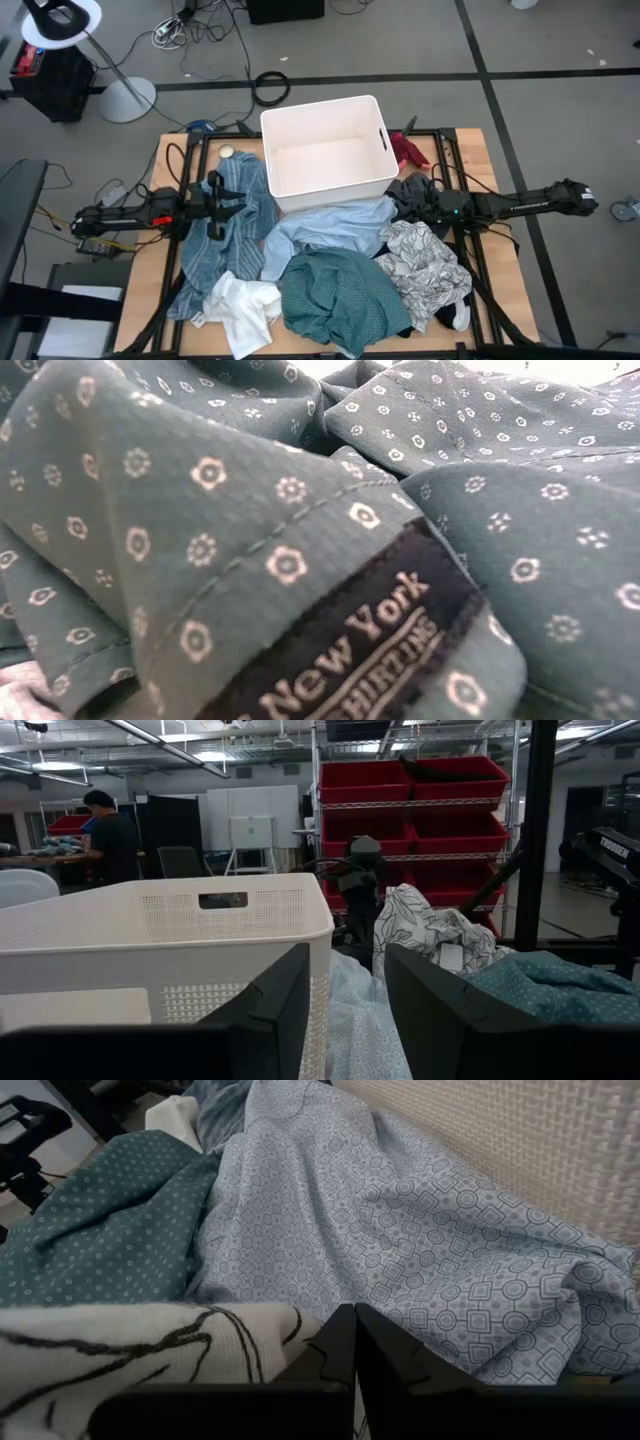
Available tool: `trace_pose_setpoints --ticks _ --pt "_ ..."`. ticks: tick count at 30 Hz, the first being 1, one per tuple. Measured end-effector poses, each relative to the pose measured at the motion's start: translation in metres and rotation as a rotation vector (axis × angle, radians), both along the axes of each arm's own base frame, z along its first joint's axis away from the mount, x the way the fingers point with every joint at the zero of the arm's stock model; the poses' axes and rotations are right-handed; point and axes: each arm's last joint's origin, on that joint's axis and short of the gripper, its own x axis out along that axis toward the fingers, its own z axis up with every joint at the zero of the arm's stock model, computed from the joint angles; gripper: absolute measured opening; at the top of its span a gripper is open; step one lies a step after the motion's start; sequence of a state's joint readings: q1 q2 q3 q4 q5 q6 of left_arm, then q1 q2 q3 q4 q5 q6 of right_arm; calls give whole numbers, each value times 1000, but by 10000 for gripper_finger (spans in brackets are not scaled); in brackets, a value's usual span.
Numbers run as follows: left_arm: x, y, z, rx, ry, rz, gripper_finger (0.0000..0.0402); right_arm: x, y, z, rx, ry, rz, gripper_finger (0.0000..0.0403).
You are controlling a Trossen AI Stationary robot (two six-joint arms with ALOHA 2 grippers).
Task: Sort clothes
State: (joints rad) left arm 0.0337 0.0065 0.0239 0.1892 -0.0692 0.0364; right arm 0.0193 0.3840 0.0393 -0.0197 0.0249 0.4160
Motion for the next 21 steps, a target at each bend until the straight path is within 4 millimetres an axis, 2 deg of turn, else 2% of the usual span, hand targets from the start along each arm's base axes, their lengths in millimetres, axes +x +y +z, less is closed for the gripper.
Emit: trace_pose_setpoints --ticks 13,21 --pt "0 0 0 0 0 0 137 1 -1 3 -15 -37 -43 10" --pt "0 0 0 0 0 0 137 1 -5 3 -144 -27 -114 10"
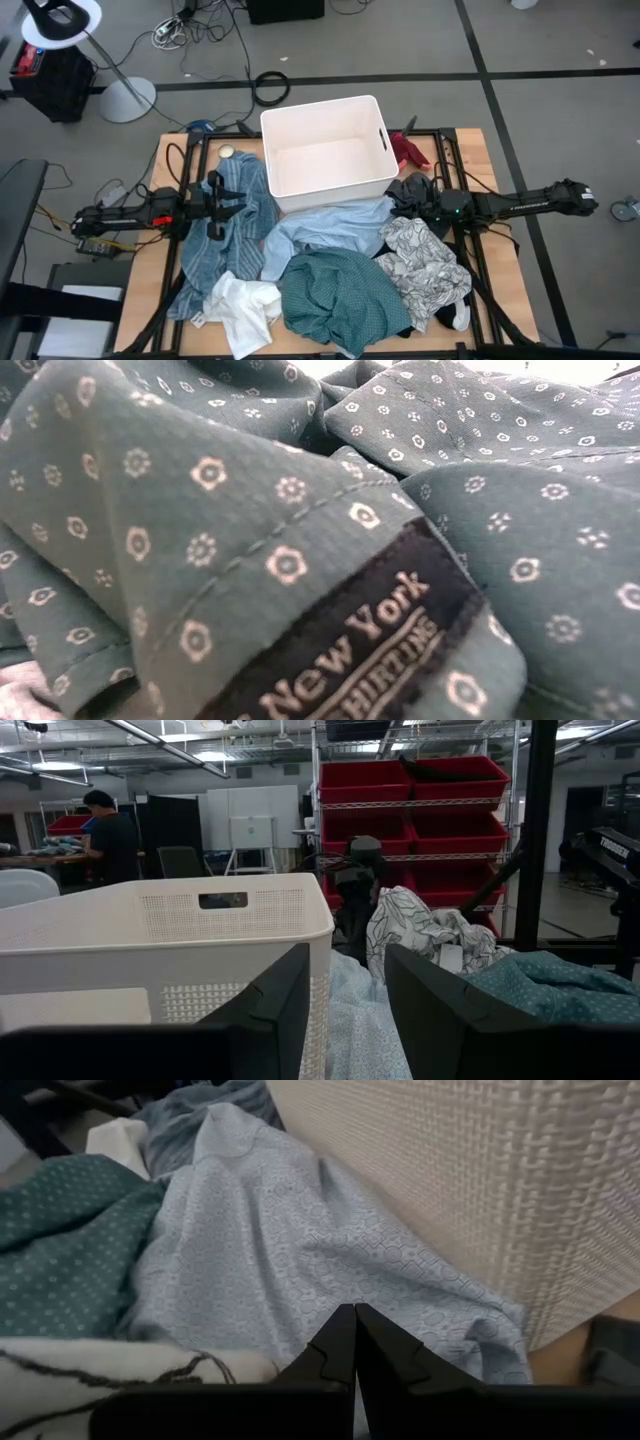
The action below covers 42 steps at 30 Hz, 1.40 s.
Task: Sort clothes
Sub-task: Put the light blue shirt into the white laundry organizer
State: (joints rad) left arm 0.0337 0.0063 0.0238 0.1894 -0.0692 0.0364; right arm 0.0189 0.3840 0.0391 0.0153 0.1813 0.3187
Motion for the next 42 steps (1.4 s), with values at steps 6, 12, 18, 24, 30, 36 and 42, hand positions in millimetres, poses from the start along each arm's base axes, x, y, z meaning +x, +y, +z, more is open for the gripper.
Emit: trace_pose_setpoints --ticks 6,12,18,24,30,36,42 --pt "0 0 0 0 1 0 137 -1 0 -2 -76 33 9 10" --pt "0 0 0 0 0 0 137 -2 -3 -4 -185 76 -36 10" --pt "0 0 0 0 0 0 137 -2 -3 -4 -242 93 -23 10" --pt "0 0 0 0 0 0 137 -2 -3 -4 -270 106 -14 7" --pt "0 0 0 0 0 0 137 -2 -3 9 -274 171 -10 2" --pt "0 0 0 0 0 0 137 0 -3 45 -245 273 -14 1" --pt "0 0 0 0 0 0 137 8 -3 71 -134 359 -61 1"
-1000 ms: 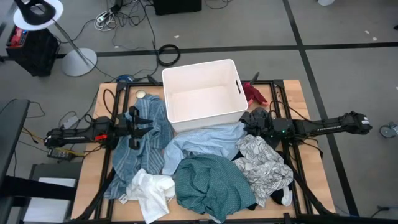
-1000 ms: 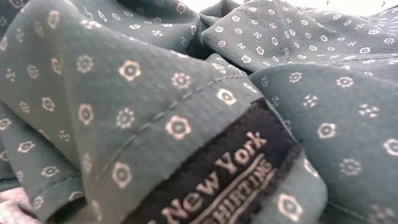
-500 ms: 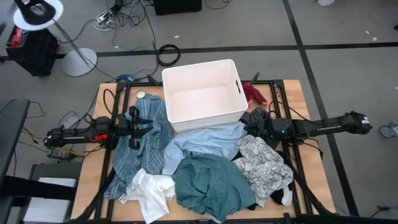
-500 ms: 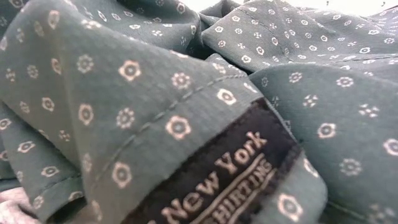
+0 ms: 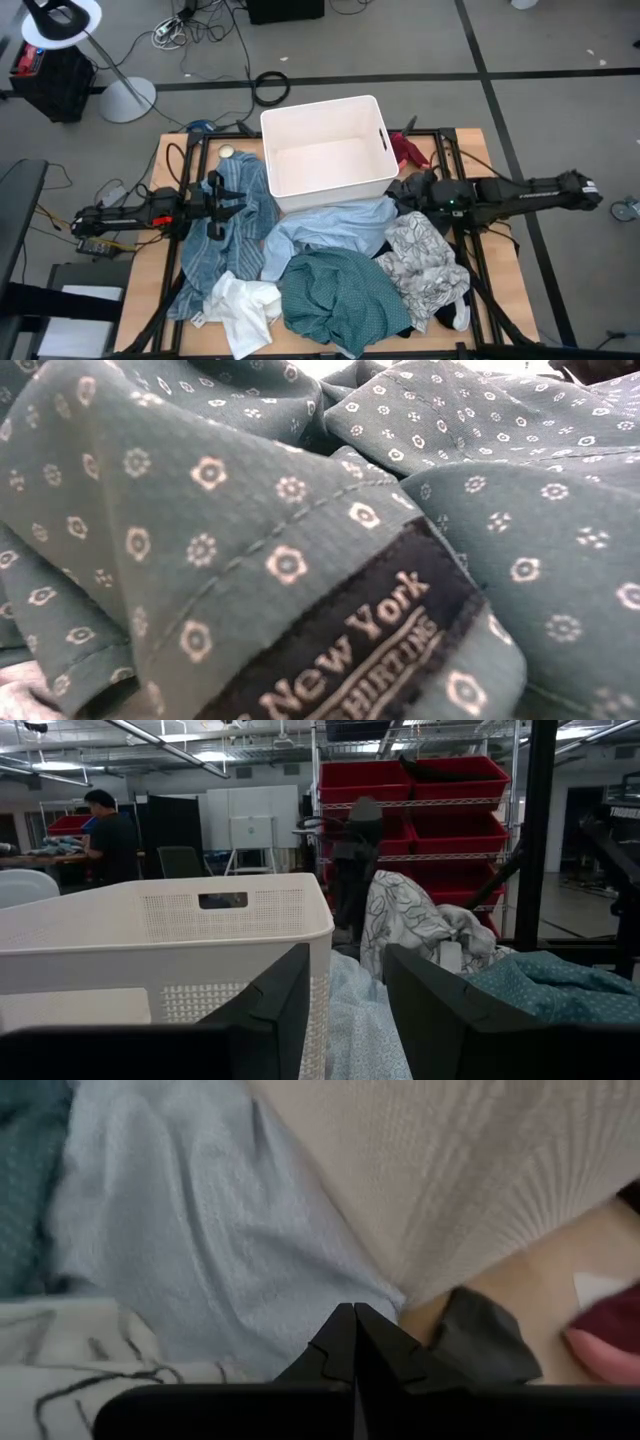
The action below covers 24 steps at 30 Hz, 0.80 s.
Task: Sort clothes
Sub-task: Put the light blue shirt into the white laundry organizer
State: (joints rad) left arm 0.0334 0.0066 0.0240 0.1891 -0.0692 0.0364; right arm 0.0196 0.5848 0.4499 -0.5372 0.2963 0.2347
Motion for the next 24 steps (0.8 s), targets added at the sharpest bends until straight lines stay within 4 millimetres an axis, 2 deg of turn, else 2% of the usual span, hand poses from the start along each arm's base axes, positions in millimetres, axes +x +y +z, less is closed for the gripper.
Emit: trace_pose_setpoints --ticks 6,16,24 --pt "0 0 0 0 -1 0 137 17 1 8 125 27 -79 1" --pt "0 0 0 0 0 0 137 57 8 21 290 160 11 0" --pt "0 0 0 0 -1 0 137 69 23 49 307 512 -74 0"
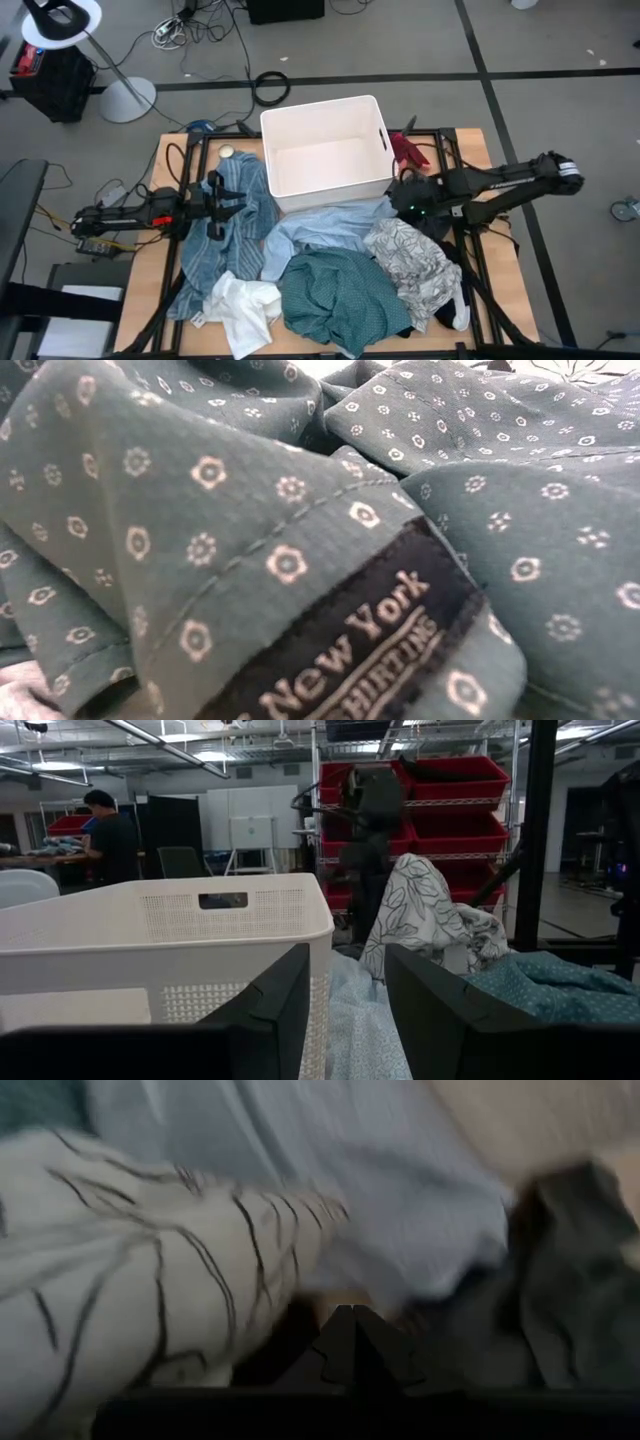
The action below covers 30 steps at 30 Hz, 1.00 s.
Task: Sort clothes
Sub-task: Put the light blue shirt into the white laundry organizer
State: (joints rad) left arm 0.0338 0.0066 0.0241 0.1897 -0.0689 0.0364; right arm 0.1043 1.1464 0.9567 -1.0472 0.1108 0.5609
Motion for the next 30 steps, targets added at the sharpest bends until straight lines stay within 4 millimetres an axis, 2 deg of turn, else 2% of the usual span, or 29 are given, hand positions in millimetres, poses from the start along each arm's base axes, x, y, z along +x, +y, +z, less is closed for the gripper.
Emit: trace_pose_setpoints --ticks 7,11,18,23,30 --pt "0 0 0 0 0 0 137 -2 3 -2 -132 367 -126 0" --pt "0 0 0 0 0 0 137 -1 0 -8 -253 430 -198 0" --pt "0 0 0 0 0 0 137 2 -2 -10 -372 404 -282 0" --pt "0 0 0 0 0 0 137 9 4 -11 -280 336 -264 0" --pt "0 0 0 0 0 0 137 35 24 -11 -121 81 -116 0"
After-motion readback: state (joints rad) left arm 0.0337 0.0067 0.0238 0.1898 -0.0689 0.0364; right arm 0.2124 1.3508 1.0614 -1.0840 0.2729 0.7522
